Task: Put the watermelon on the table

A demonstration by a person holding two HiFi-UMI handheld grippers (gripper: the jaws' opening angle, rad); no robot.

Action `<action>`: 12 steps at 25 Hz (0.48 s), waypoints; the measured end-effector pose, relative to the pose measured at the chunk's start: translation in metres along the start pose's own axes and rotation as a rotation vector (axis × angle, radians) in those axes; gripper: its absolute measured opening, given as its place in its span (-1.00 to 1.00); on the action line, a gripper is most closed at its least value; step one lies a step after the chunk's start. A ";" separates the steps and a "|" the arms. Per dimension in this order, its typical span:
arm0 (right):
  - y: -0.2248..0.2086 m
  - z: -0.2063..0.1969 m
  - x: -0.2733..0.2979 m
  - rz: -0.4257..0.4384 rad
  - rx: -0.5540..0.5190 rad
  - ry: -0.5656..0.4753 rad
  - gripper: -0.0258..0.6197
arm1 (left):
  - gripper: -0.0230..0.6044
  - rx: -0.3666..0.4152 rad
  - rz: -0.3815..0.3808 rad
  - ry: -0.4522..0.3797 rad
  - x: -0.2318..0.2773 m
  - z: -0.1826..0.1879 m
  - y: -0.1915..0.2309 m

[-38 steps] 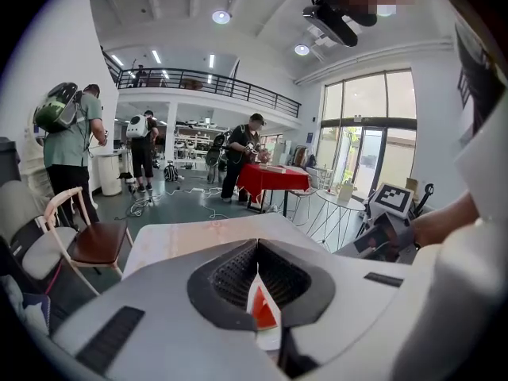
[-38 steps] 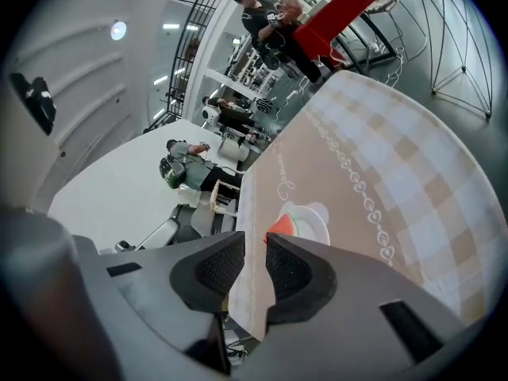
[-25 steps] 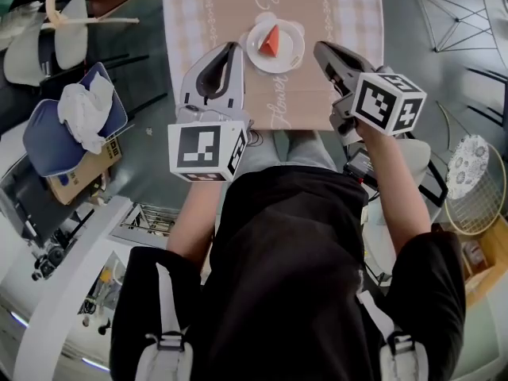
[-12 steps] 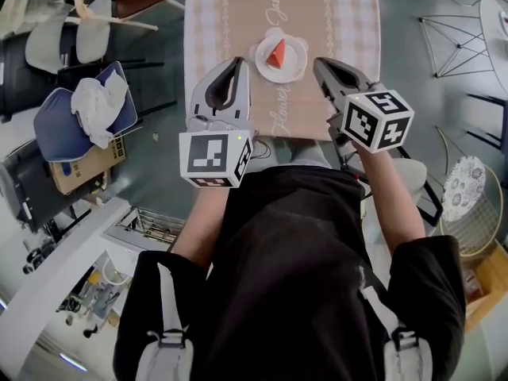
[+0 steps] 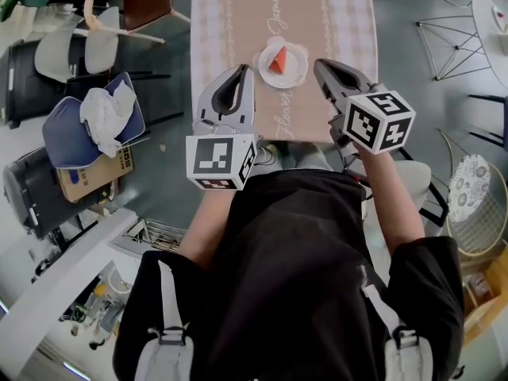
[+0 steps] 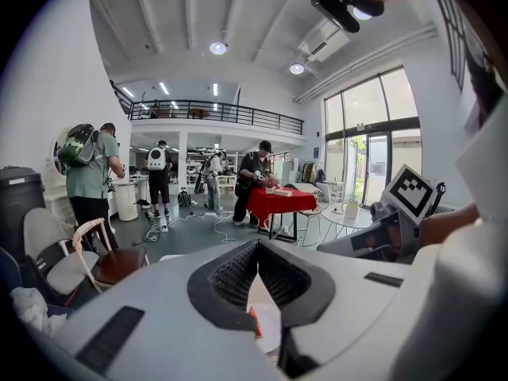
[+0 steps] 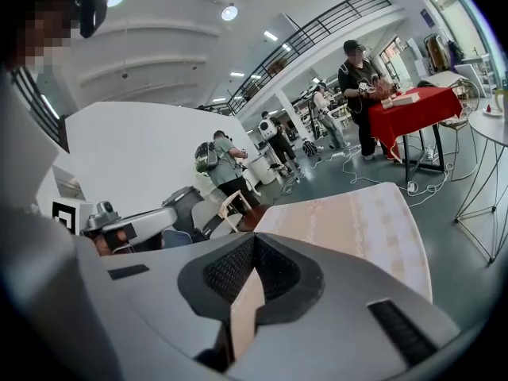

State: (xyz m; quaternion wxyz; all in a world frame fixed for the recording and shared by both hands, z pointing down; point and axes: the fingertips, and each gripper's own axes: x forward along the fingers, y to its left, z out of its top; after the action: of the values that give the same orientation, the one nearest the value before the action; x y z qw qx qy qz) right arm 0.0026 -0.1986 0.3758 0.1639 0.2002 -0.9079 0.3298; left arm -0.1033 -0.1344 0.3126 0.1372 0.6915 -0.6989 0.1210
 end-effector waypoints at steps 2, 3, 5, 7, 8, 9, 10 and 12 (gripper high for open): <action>0.006 -0.001 -0.004 -0.006 -0.022 -0.008 -0.88 | -0.88 0.005 -0.016 -0.011 -0.005 0.001 -0.004; 0.009 -0.002 -0.007 -0.012 -0.034 -0.010 -0.88 | -0.88 0.007 -0.024 -0.016 -0.009 0.000 -0.006; 0.018 -0.003 -0.013 -0.026 -0.053 -0.020 -0.88 | -0.88 0.010 -0.039 -0.022 -0.019 -0.002 -0.008; 0.028 -0.002 -0.020 -0.038 -0.061 -0.045 -0.88 | -0.88 0.014 -0.052 -0.031 -0.031 -0.002 -0.009; 0.033 -0.003 -0.024 -0.041 -0.061 -0.058 -0.88 | -0.88 0.014 -0.057 -0.038 -0.038 -0.001 -0.009; 0.038 -0.004 -0.027 -0.044 -0.060 -0.067 -0.88 | -0.88 0.014 -0.062 -0.046 -0.045 -0.001 -0.010; 0.043 -0.005 -0.030 -0.050 -0.060 -0.074 -0.88 | -0.88 0.014 -0.067 -0.053 -0.052 -0.001 -0.010; 0.054 -0.012 -0.036 -0.061 -0.065 -0.081 -0.87 | -0.88 0.018 -0.070 -0.063 -0.068 -0.004 -0.009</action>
State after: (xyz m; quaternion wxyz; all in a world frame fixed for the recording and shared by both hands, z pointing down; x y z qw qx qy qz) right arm 0.0106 -0.1441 0.3401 0.1435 0.2356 -0.9175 0.2865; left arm -0.0937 -0.0693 0.2915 0.1130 0.7202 -0.6771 0.1003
